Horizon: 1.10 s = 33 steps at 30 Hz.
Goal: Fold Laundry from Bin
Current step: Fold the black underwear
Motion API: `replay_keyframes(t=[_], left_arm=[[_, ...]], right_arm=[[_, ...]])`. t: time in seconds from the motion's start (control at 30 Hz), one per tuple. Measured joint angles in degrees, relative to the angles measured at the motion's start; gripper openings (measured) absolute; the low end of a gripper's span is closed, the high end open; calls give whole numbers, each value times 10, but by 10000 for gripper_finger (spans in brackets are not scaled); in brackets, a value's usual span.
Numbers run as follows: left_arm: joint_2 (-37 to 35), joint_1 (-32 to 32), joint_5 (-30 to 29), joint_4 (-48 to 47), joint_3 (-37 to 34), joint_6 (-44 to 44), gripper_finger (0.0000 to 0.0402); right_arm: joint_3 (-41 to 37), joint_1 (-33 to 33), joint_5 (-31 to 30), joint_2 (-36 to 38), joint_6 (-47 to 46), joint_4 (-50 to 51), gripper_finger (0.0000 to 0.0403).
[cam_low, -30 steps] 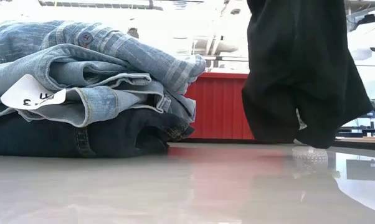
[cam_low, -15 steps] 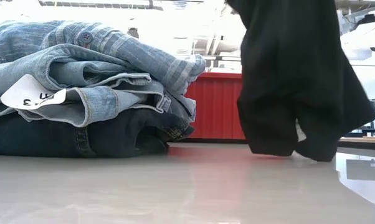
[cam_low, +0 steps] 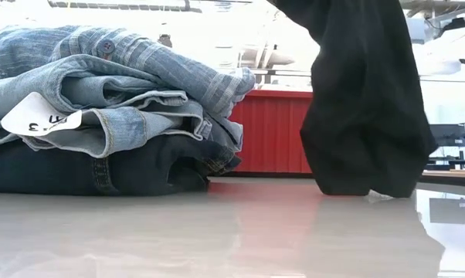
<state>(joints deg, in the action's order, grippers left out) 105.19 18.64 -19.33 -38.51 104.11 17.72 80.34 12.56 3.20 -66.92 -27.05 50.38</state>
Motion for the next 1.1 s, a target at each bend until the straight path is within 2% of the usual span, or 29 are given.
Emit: replay_keyframes(t=[0.1, 0.23, 0.37, 0.5, 0.6, 0.8, 1.1], left_arm=[[-1, -5, -11, 0, 0, 0, 186], [0, -14, -17, 0, 0, 5, 156], [10, -18, -19, 3, 0, 7, 98], [8, -14, -12, 6, 0, 6, 18], [6, -11, -11, -8, 7, 4, 6], [4, -6, 26, -70, 53, -23, 2], [4, -15, 127, -238, 65, -159, 0]], right_arm=[[0, 0, 7, 0, -1, -5, 46], [0, 0, 15, 0, -1, -27, 46], [0, 0, 17, 0, -1, -31, 46], [0, 0, 21, 0, -1, -19, 46], [0, 0, 24, 0, -9, -5, 56], [0, 0, 34, 1, -16, 45, 114], [0, -8, 17, 1, 36, 140, 226]])
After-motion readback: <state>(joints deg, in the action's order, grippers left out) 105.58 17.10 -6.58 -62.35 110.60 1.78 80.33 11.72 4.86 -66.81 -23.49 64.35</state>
